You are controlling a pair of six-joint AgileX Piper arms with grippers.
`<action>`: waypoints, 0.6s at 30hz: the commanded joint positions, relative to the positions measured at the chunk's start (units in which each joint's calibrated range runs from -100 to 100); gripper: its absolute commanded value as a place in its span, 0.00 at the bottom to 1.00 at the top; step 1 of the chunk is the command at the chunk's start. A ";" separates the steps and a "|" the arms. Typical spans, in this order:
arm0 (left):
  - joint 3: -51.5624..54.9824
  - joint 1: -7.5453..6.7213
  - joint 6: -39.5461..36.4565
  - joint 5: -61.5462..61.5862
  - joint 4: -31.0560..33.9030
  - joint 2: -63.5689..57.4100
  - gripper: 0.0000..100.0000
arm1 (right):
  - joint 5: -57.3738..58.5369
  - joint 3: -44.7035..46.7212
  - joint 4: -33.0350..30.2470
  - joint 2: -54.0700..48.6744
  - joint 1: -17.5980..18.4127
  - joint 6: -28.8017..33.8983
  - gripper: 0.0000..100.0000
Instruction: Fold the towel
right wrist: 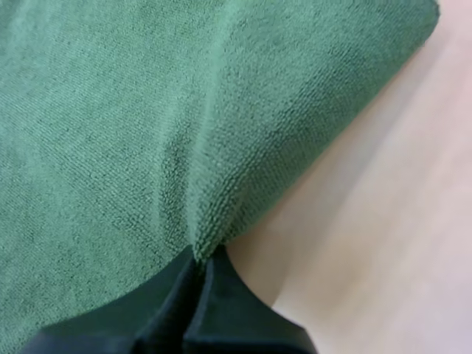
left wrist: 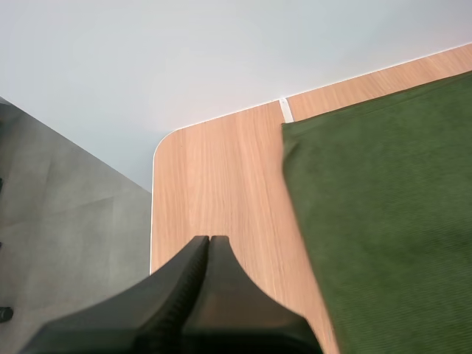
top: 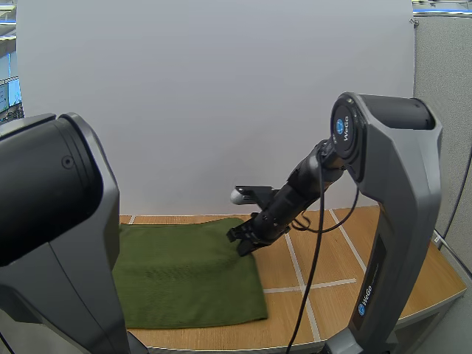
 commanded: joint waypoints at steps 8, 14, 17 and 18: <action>-0.49 0.01 0.18 0.35 -1.60 -0.42 0.00 | 1.59 0.29 -10.12 -3.96 -8.69 0.43 0.00; -0.49 0.01 0.18 0.70 -2.24 -0.42 0.00 | 1.08 0.29 -13.15 -3.96 -12.44 -0.56 0.00; -0.49 0.01 0.18 3.09 -2.87 -0.42 0.00 | 1.08 0.29 -13.40 -3.96 -14.22 -1.73 0.00; -0.49 0.01 0.18 4.33 -3.12 -0.42 0.00 | 1.08 0.29 -13.40 -3.96 -14.77 -2.14 0.00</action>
